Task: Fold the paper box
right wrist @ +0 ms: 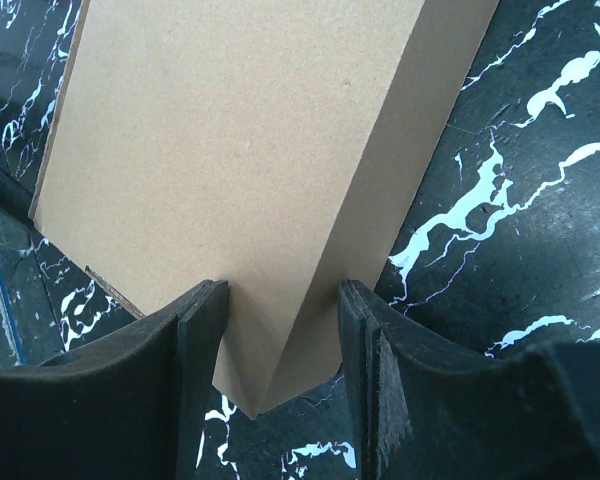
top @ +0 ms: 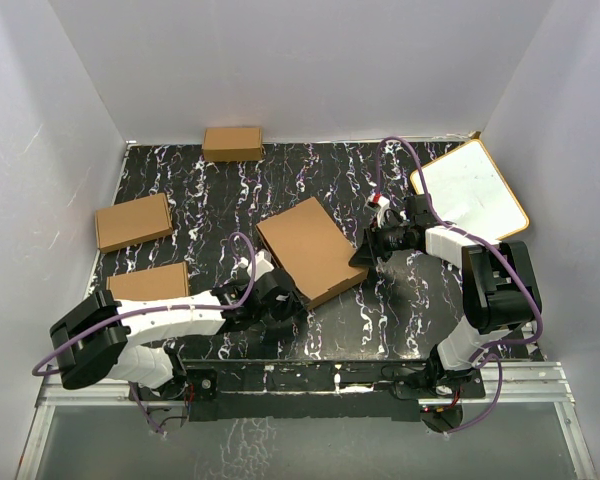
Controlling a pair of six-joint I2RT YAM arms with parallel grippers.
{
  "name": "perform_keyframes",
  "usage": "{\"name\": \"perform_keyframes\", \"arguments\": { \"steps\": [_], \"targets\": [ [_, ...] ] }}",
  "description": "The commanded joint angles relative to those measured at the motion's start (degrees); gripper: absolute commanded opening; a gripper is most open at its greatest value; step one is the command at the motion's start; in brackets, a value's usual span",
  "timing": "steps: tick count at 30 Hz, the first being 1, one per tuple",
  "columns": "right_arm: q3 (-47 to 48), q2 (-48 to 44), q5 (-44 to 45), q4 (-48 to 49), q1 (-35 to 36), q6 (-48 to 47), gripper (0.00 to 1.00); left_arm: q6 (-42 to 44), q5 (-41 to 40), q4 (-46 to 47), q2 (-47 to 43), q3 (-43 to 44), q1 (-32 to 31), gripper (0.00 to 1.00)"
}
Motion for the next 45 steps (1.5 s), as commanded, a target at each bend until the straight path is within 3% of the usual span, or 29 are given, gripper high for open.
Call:
{"name": "perform_keyframes", "arguments": {
  "steps": [1, 4, 10, 17, 22, 25, 30, 35, 38, 45],
  "targets": [
    [-0.2, 1.9, 3.5, -1.9, 1.6, -2.9, 0.52, -0.7, -1.8, -2.1, -0.2, 2.3, -0.3, 0.26],
    [-0.2, 1.8, 3.3, -1.8, 1.6, -3.0, 0.52, -0.7, -1.7, -1.6, 0.4, 2.2, -0.3, 0.2],
    [-0.2, 1.9, 3.3, -1.9, 1.8, -3.0, 0.52, -0.2, -1.9, -1.9, 2.1, 2.6, -0.3, 0.18],
    [-0.1, 1.8, 3.2, -1.8, 2.0, -3.1, 0.52, 0.8, -3.3, -4.0, 2.1, 4.2, -0.3, 0.3],
    [-0.1, 1.9, 3.2, -1.9, 2.1, -3.1, 0.52, 1.1, -3.3, -3.6, 4.1, 5.0, -0.3, 0.31],
    [-0.1, 1.9, 3.3, -2.0, 2.2, -3.1, 0.52, 1.0, -3.4, -3.8, 5.4, 5.5, -0.3, 0.26],
    [0.0, 1.9, 3.5, -2.0, 2.4, -3.2, 0.52, 1.3, -3.2, -4.2, 5.9, 5.7, -0.3, 0.03],
    [0.0, 1.9, 3.5, -2.0, 2.6, -3.3, 0.52, 1.7, -3.1, -4.7, 5.8, 6.2, -0.3, 0.01],
    [0.0, 1.8, 3.5, -2.1, 2.6, -3.3, 0.52, 3.3, -2.9, -5.5, 5.4, 7.2, -0.3, 0.12],
    [1.3, 1.5, 2.2, -3.5, 2.5, -3.3, 0.54, 15.2, -1.5, -6.5, -0.4, 7.1, -0.3, 0.59]
  ]
}}
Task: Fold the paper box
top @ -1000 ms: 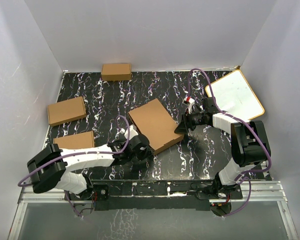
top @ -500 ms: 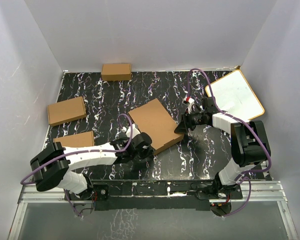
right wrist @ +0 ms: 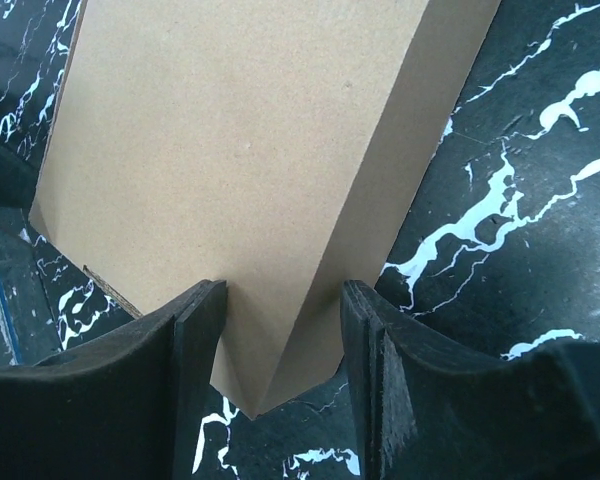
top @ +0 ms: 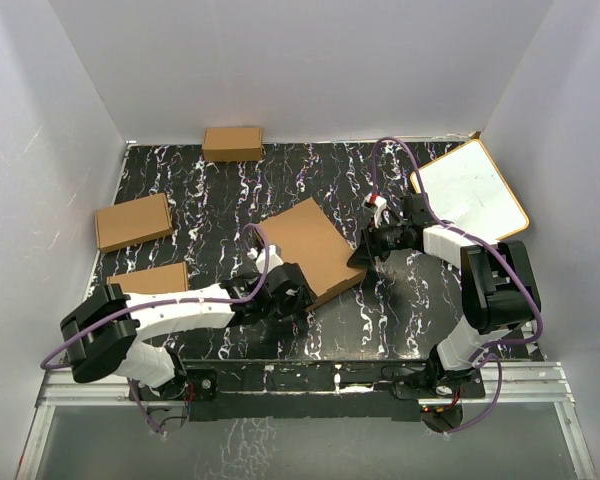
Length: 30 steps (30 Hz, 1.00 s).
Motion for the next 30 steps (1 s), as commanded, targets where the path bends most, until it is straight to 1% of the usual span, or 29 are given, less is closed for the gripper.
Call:
{"name": "perform_keyframes", "arguments": {
  "steps": [1, 2, 4, 6, 7, 8, 10, 11, 13, 15, 19, 22, 25, 28, 30],
  "targets": [
    [0.9, 1.4, 1.6, -3.3, 1.5, -2.6, 0.55, 11.2, 0.1, -0.3, -6.6, 0.7, -0.2, 0.66],
    [1.1, 1.3, 1.1, -3.6, 1.3, -2.6, 0.56, 14.2, 0.1, 0.8, -8.3, -0.3, -0.2, 0.72],
    [1.3, 1.0, -0.5, -3.7, 0.8, -2.1, 0.57, 20.7, 0.7, 3.8, -12.4, -2.1, -0.1, 0.81],
    [1.0, 0.8, -2.2, -3.3, 0.3, -1.2, 0.58, 26.3, 0.7, 4.9, -15.8, -2.5, 0.6, 0.93],
    [0.8, 0.7, -2.9, -2.9, 0.0, -0.8, 0.58, 28.4, 1.0, 5.3, -17.2, -2.7, 1.4, 0.97],
    [0.7, 0.7, -3.5, -2.5, -0.1, -0.3, 0.59, 30.0, 3.1, 6.0, -18.4, -3.1, 3.1, 0.97],
    [0.5, 0.6, -4.7, -2.1, -0.4, 0.7, 0.6, 30.8, 11.1, 10.0, -20.3, -5.5, 9.0, 0.97],
    [0.3, 0.6, -5.3, -1.9, -0.5, 1.1, 0.61, 30.0, 16.3, 13.4, -20.9, -7.2, 12.9, 0.97],
    [0.1, 0.3, -6.1, -1.6, -0.9, 1.6, 0.62, 26.2, 24.2, 20.3, -21.6, -11.2, 19.3, 0.97],
    [-0.1, -0.2, -7.4, -0.7, -1.2, 2.8, 0.66, 24.1, 28.0, 26.8, -21.9, -14.3, 23.1, 0.97],
    [0.2, -0.2, -8.6, 0.3, -1.5, 3.6, 0.71, 21.9, 29.9, 30.2, -21.4, -17.8, 27.9, 0.97],
    [2.1, 0.5, -6.3, 0.6, -1.5, 3.2, 0.74, 20.1, 32.3, 34.8, -20.4, -20.5, 31.3, 0.97],
    [8.4, 3.6, -5.8, -2.3, -1.5, 3.6, 0.75, 19.7, 31.6, 35.9, -19.5, -21.6, 32.9, 0.97],
    [15.6, 9.3, -6.4, -5.7, -1.4, 5.0, 0.75, 19.9, 30.2, 36.4, -17.9, -22.0, 33.3, 0.97],
    [18.7, 12.3, -6.5, -6.7, -1.3, 6.0, 0.75, 20.5, 29.9, 35.6, -16.3, -21.5, 33.3, 0.97]
  ]
}}
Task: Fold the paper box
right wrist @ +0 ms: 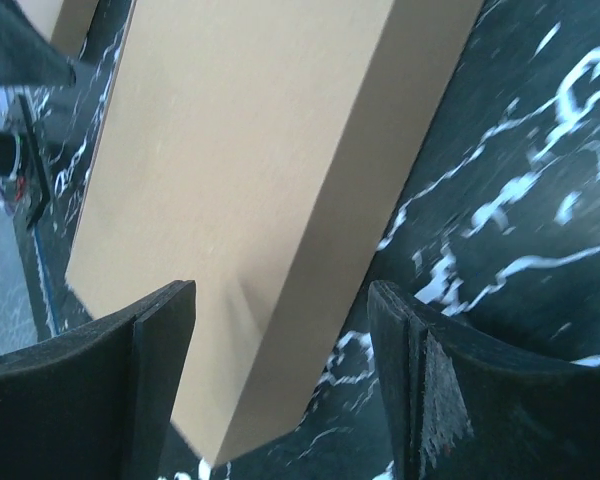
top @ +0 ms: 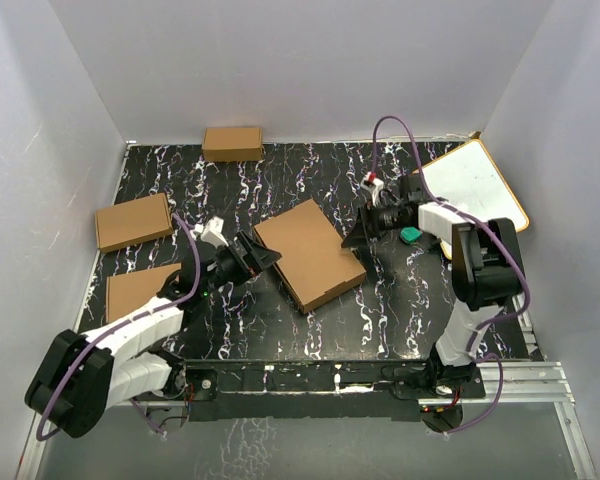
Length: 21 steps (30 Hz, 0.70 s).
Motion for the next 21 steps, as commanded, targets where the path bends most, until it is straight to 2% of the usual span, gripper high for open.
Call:
{"name": "perform_keyframes", "arguments": {
  "steps": [1, 4, 11, 21],
  "targets": [
    [7.6, 5.0, -1.9, -1.3, 0.0, 2.6, 0.75, 0.9, 0.6, 1.6, 2.6, 0.5, 0.4, 0.97],
    [7.6, 7.2, -3.9, -0.9, 1.0, 4.1, 0.73, 3.0, 0.5, 0.4, 3.6, 0.5, 0.4, 0.95],
    [6.3, 10.6, -7.8, 0.3, 2.8, 6.6, 0.71, 3.7, -0.5, 7.1, 3.3, -3.9, 0.5, 0.95],
    [1.0, 10.7, -9.0, 5.5, 0.4, 12.2, 0.52, 0.6, -0.3, 14.6, 7.5, -6.4, 1.2, 0.97]
  ]
}}
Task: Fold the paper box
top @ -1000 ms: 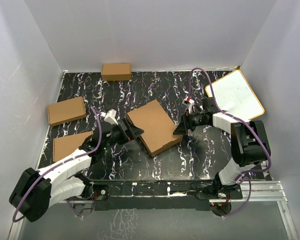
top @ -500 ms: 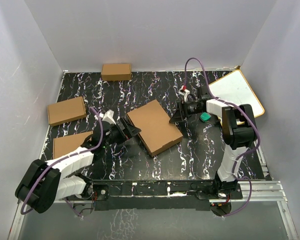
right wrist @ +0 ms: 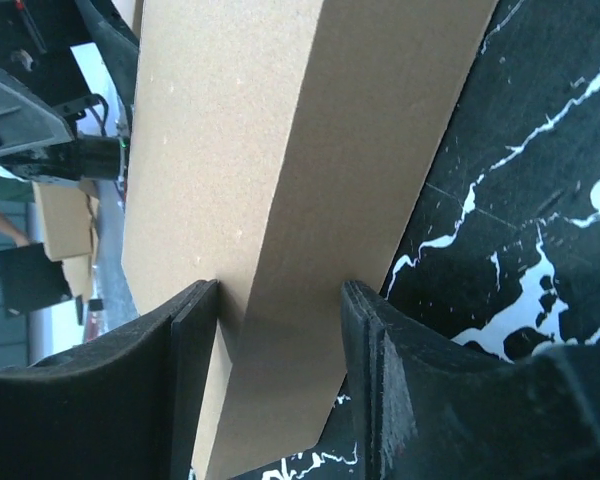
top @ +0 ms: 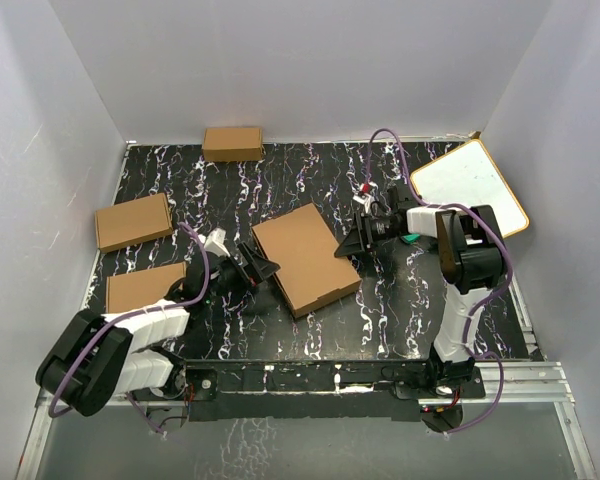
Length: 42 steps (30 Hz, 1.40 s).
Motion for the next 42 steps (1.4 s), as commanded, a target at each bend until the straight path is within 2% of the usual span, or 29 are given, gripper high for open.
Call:
{"name": "perform_keyframes", "arguments": {
  "steps": [1, 8, 13, 15, 22, 32, 35, 42],
  "targets": [
    [-1.9, -0.1, -0.8, 3.3, -1.7, 2.6, 0.51, -1.9, -0.2, 5.6, 0.3, -1.1, 0.6, 0.97],
    [-2.8, 1.0, -0.1, 3.8, -4.3, 3.7, 0.34, -5.4, 1.1, 12.4, 4.4, -1.9, 0.6, 0.97],
    [-3.2, 0.8, -0.4, 4.1, -4.6, 3.8, 0.34, -7.9, 3.1, 19.2, 8.7, -1.2, 0.5, 0.97],
    [-3.3, 1.0, -0.2, 4.2, -4.6, 3.7, 0.33, -8.3, 3.0, 18.9, 10.7, -0.5, 0.4, 0.97],
    [-3.3, 1.9, 2.3, 3.9, -4.6, 3.6, 0.32, -10.4, 1.7, 24.0, 15.8, -1.7, 0.1, 0.97],
    [-3.2, 2.5, 3.3, 3.6, -4.6, 3.4, 0.32, -13.5, -2.7, 28.7, 24.9, 2.6, -3.3, 0.97],
    [-3.3, 2.4, 3.2, 3.6, -4.6, 3.4, 0.32, -14.6, -3.9, 30.4, 26.9, 3.4, -3.9, 0.91],
    [-2.8, 1.7, 1.6, 2.7, -4.6, 2.3, 0.36, -15.3, -5.0, 31.6, 27.5, 3.5, -4.3, 0.6]
  ]
}}
